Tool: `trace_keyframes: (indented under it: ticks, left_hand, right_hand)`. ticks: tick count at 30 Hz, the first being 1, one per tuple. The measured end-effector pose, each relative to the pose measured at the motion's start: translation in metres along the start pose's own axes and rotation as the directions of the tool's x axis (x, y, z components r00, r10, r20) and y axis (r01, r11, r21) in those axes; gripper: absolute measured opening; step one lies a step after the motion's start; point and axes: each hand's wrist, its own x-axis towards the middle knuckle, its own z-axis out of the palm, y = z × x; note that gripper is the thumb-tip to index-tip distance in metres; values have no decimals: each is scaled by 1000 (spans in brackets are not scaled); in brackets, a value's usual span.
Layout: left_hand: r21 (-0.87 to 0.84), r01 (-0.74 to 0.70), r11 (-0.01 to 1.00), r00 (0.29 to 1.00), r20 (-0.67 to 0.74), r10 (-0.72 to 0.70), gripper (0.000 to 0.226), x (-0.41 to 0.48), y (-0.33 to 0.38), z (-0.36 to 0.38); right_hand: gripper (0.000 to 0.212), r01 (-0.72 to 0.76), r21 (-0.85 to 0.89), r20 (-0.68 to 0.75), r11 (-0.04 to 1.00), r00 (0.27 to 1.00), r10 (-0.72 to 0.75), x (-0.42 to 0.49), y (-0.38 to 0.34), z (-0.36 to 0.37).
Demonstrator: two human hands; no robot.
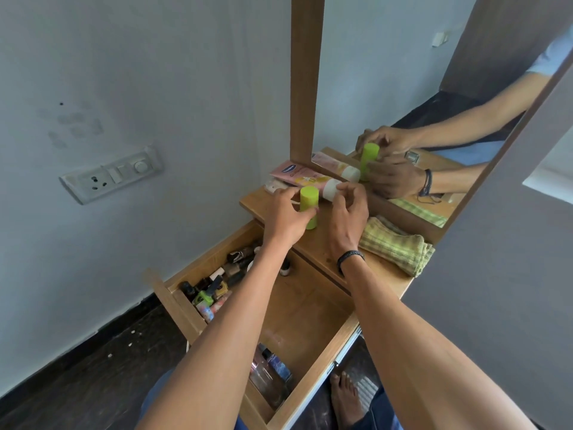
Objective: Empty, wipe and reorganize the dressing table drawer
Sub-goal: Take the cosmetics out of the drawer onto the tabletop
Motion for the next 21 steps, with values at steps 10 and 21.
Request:
trace_keyframes:
  ticks: [10,21]
  left_hand:
    - [24,41,999,998,-55,-40,38,3,-28,27]
    - [13,24,1000,972,-235,-20,15,0,-28,46]
  right_hand:
    - [14,1,-122,37,993,999,3,1,-1,1]
    - [8,-21,-158,22,987,999,25,0,-2,3]
